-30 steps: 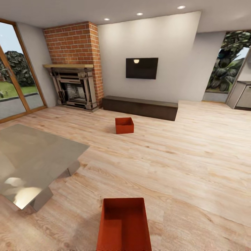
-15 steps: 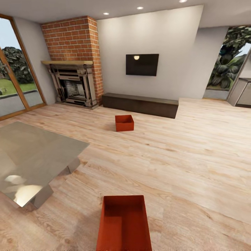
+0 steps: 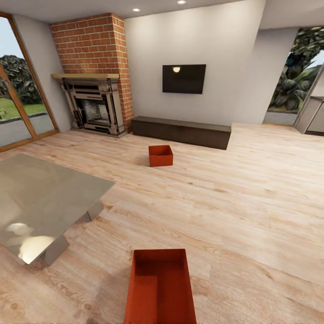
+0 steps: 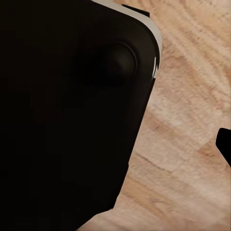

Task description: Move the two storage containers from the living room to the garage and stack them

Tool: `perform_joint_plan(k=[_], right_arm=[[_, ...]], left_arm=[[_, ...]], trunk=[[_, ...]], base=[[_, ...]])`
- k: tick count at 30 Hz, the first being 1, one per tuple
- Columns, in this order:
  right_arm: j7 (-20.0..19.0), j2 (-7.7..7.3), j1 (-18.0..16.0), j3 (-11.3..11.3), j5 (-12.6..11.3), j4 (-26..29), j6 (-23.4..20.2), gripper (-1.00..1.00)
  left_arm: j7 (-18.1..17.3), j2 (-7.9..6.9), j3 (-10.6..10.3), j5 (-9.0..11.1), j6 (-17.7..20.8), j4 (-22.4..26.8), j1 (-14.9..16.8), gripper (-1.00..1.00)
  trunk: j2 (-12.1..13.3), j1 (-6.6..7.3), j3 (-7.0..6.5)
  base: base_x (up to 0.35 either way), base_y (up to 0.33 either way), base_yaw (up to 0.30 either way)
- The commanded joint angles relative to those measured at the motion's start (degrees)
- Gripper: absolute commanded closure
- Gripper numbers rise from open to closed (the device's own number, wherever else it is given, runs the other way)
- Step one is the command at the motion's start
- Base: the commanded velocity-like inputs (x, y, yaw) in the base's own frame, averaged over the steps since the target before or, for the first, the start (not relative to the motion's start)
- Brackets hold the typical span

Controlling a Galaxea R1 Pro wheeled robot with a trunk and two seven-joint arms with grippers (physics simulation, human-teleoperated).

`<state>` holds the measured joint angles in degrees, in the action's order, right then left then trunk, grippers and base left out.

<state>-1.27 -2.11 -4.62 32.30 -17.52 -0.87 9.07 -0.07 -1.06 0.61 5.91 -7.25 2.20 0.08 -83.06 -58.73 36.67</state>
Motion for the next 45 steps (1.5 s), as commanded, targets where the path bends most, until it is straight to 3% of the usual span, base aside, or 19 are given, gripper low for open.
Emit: perform_joint_plan(k=[1,45], right_arm=[[-0.1,0.01,0.0,0.5,-0.6,-0.1,0.3,-1.00],[-0.1,0.09,0.0,0.5,-0.6,-0.1,0.3,-1.00]], left_arm=[[0.0,-0.01,0.0,0.5,-0.1,0.0,0.0,-1.00],[0.0,0.00,0.0,0.5,-0.1,0.0,0.0,-1.00]], trunk=[[0.0,0.00,0.14],[0.0,0.00,4.14]], base=[[0.000,0.000,0.000],[0.000,0.000,0.000]])
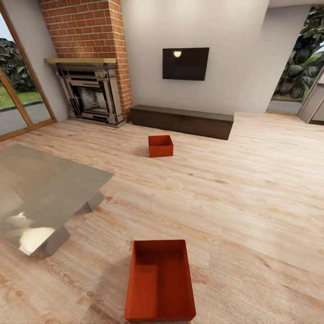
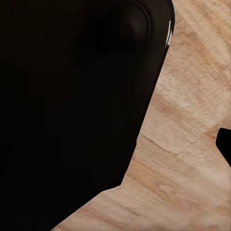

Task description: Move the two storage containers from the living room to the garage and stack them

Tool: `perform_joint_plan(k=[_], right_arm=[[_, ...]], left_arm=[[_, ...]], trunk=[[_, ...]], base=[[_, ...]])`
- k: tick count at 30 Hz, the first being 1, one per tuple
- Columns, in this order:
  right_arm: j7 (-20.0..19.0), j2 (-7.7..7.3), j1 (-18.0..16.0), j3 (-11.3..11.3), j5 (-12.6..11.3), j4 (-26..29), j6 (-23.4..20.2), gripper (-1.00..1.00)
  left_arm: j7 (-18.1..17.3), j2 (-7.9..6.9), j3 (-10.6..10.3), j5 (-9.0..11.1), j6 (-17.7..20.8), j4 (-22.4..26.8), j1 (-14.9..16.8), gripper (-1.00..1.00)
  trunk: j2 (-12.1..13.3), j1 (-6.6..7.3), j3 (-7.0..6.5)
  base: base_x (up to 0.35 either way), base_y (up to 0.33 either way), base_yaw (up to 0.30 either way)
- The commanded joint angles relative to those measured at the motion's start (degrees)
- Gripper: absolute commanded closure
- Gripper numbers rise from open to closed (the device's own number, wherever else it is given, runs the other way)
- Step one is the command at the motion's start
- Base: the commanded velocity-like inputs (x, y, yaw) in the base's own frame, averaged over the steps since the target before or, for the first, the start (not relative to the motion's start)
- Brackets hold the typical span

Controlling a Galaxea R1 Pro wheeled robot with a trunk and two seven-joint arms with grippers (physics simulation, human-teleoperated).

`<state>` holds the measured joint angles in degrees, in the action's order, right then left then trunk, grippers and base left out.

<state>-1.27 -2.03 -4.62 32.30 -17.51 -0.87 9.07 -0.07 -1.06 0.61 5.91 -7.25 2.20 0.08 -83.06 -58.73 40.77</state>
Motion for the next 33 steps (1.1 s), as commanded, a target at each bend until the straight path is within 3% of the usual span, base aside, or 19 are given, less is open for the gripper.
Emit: perform_joint_plan(k=[1,33], right_arm=[[-0.1,0.01,0.0,0.5,-0.6,-0.1,0.3,-1.00],[-0.6,-0.13,0.0,0.4,-0.5,-0.1,0.3,-1.00]], left_arm=[[0.0,0.01,0.0,0.5,-0.1,0.0,0.0,-1.00],[0.0,-0.07,0.0,0.5,-0.1,0.0,0.0,-1.00]], trunk=[[0.0,0.00,0.13],[0.0,0.00,2.59]], base=[[0.000,0.000,0.000],[0.000,0.000,0.000]])
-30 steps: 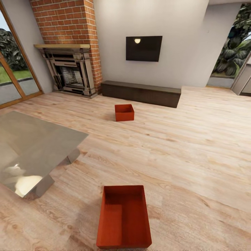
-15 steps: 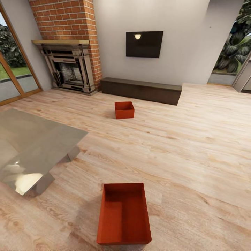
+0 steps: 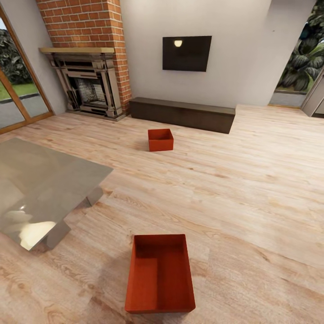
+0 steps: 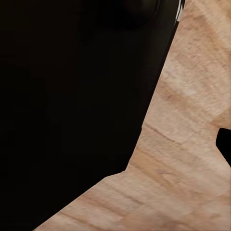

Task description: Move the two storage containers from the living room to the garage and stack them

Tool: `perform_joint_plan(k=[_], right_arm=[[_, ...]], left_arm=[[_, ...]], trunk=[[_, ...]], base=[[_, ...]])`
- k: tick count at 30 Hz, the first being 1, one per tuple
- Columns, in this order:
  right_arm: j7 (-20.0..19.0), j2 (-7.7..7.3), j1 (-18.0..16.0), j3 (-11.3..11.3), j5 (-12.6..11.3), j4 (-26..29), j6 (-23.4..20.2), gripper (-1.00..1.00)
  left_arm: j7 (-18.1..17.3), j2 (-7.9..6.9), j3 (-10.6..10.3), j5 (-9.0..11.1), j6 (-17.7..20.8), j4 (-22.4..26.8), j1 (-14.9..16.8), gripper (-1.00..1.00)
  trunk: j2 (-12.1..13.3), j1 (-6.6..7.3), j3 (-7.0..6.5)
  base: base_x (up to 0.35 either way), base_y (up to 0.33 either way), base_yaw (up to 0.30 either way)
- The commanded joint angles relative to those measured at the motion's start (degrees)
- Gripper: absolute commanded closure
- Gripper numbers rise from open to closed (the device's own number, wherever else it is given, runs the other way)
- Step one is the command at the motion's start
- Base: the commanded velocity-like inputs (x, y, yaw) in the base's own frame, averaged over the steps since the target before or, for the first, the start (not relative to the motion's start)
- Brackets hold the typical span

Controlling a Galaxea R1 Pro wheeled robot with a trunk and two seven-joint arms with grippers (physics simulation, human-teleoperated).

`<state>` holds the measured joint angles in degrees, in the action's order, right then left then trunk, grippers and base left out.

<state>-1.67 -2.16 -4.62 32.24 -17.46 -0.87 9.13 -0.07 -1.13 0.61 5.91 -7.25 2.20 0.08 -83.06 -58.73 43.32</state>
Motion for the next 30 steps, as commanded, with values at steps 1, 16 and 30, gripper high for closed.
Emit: perform_joint_plan(k=[1,16,30], right_arm=[[-0.3,0.03,0.0,0.5,-0.6,-0.1,0.2,-1.00],[-0.4,0.06,0.0,0.5,-0.3,-0.1,0.3,-1.00],[0.6,0.49,0.0,1.7,0.1,3.0,0.0,-1.00]], left_arm=[[0.0,0.00,0.0,0.5,-0.1,0.0,0.0,-1.00],[0.2,-0.02,0.0,0.6,-0.1,0.0,0.0,-1.00],[0.1,0.06,-0.5,0.4,-1.6,4.8,0.0,-1.00]], trunk=[[0.0,0.00,0.04],[0.0,0.00,0.04],[0.0,0.00,0.04]], base=[[0.000,0.000,0.000],[0.000,0.000,0.000],[0.000,0.000,0.000]])
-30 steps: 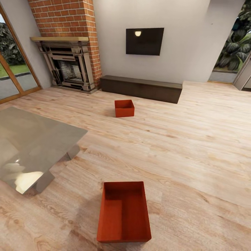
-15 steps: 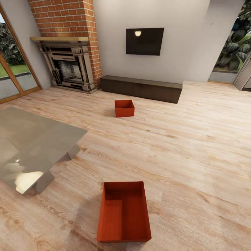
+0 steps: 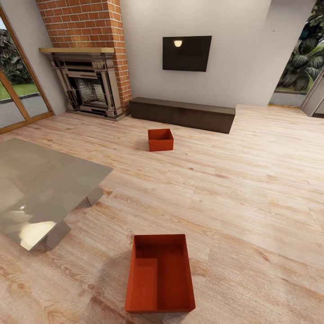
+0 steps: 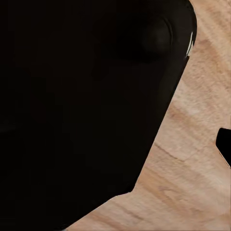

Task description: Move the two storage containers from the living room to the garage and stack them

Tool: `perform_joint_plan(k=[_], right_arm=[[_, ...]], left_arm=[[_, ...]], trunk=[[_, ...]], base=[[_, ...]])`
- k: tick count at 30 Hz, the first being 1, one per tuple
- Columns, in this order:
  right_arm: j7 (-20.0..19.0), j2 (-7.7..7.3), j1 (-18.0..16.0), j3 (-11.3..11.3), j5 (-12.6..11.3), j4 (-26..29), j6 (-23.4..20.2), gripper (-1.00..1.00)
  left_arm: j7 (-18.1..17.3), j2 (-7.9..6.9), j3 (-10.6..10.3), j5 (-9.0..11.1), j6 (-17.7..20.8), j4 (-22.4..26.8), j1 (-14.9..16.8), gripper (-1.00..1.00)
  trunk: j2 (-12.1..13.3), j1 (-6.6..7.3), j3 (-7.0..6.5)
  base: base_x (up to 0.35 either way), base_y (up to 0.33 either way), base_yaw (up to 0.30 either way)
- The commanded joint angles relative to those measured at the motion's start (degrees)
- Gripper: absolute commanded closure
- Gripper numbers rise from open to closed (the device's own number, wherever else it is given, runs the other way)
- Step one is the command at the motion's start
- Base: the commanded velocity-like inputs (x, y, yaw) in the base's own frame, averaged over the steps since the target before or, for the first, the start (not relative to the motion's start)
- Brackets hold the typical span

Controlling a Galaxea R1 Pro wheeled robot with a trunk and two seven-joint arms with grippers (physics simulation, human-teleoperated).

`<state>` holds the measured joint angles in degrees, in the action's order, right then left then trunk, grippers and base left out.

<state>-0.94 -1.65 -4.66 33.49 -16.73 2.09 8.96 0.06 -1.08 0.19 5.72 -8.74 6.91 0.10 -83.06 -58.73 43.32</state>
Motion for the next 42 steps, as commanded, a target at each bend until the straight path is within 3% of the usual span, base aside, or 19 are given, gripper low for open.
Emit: perform_joint_plan(k=[1,4,8,9,10,11,15,17,18,19,20,25,29,31,34,35,37,39,42], right_arm=[[-0.1,0.03,0.1,0.5,-0.7,2.1,-0.2,-1.00],[0.3,-0.08,-0.1,0.5,-0.8,7.3,-3.9,-1.00],[2.3,-0.69,-2.1,0.4,-0.9,15.7,-11.8,-1.00],[3.0,-0.83,-3.3,0.4,-0.9,18.4,-13.6,-1.00],[4.1,-0.91,-9.9,0.1,-1.0,22.0,-18.2,-1.00],[4.1,-0.87,-11.7,0.1,-1.0,22.2,-18.9,-1.00],[4.4,-0.47,-15.6,0.1,-1.1,22.4,-19.8,-1.00],[5.3,-0.06,-18.6,0.1,-1.1,22.4,-20.0,-1.00],[6.5,0.30,-21.1,0.1,-1.1,22.5,-20.6,-1.00],[6.8,0.49,-21.8,0.1,-1.1,22.5,-20.9,-1.00],[7.9,1.30,-23.9,0.1,-1.2,22.4,-22.2,-1.00],[10.0,4.29,-28.6,0.1,-1.2,22.4,-24.2,-1.00],[14.7,6.30,-32.7,0.1,-1.4,21.9,-24.1,-1.00],[15.9,7.14,-34.0,0.0,-2.3,21.7,-23.8,-1.00],[17.4,8.26,-36.0,0.0,-6.9,20.1,-22.8,-1.00],[18.0,8.72,-37.0,0.0,-9.3,17.6,-21.1,-1.00],[18.7,10.23,-38.6,0.1,-11.1,12.6,-18.1,-1.00],[20.5,11.65,-40.6,0.1,-12.3,7.7,-15.7,-1.00],[21.1,11.65,-41.0,0.1,-12.6,6.6,-14.8,-1.00]], left_arm=[[-0.1,-0.04,0.0,0.7,0.3,2.8,0.0,-1.00],[-0.2,-0.26,0.0,0.7,3.6,8.9,0.0,-1.00],[-0.3,-0.79,0.1,0.7,11.6,19.2,0.0,-1.00],[-0.3,-0.87,0.1,0.7,14.7,23.3,0.0,-1.00],[-0.3,-1.07,0.2,0.7,26.8,39.2,0.0,-1.00],[-0.3,-1.09,0.2,0.7,29.5,42.9,0.0,-1.00],[-0.2,-0.91,0.2,0.9,33.7,47.2,0.7,-1.00],[-0.2,-0.37,0.2,0.9,35.6,48.3,3.8,-1.00],[-0.2,0.32,0.2,1.1,37.8,48.4,7.5,-1.00],[-0.2,0.52,0.2,1.1,38.5,48.3,8.5,-1.00],[-0.1,1.15,0.2,1.1,40.5,48.2,11.4,-1.00],[0.2,2.60,0.2,1.1,42.8,47.1,18.7,-1.00],[0.5,4.25,0.2,0.9,43.2,43.1,26.0,-1.00],[0.5,4.67,0.2,0.9,42.9,40.0,28.8,-1.00],[0.6,5.46,0.2,0.8,39.3,30.5,34.2,-1.00],[0.9,5.97,0.2,0.5,36.4,24.9,37.0,-1.00],[1.6,6.48,0.2,0.3,33.8,18.5,40.2,-1.00],[2.0,6.96,0.1,0.0,32.2,14.4,42.3,-1.00],[2.1,7.04,0.1,-0.2,31.9,13.7,42.6,-1.00]], trunk=[[0.0,0.00,0.04],[0.0,0.00,0.04],[0.0,0.00,0.04],[0.0,0.00,0.04],[0.0,0.00,0.04],[0.0,0.00,0.04],[0.0,0.00,0.04],[0.0,0.00,0.04],[0.0,0.00,0.04],[0.0,0.00,0.04],[0.0,0.00,0.04],[0.0,0.00,0.04],[0.0,0.00,0.04],[0.0,0.00,0.04],[0.0,0.00,0.04],[0.0,0.00,0.04],[0.0,0.00,0.04],[0.0,0.00,0.04],[0.0,0.00,0.04]], base=[[0.000,0.000,0.000],[0.000,0.000,0.000],[0.000,0.000,0.000],[0.000,0.000,0.000],[0.000,0.000,0.000],[0.000,0.000,0.000],[0.000,0.000,0.000],[0.000,0.000,0.000],[0.000,0.000,0.000],[0.000,0.000,0.000],[0.000,0.000,0.000],[0.000,0.000,0.000],[0.000,0.000,0.000],[0.000,0.000,0.000],[0.000,0.000,0.000],[0.000,0.000,0.000],[0.000,0.000,0.000],[0.000,0.000,0.000],[0.000,0.000,0.000]])
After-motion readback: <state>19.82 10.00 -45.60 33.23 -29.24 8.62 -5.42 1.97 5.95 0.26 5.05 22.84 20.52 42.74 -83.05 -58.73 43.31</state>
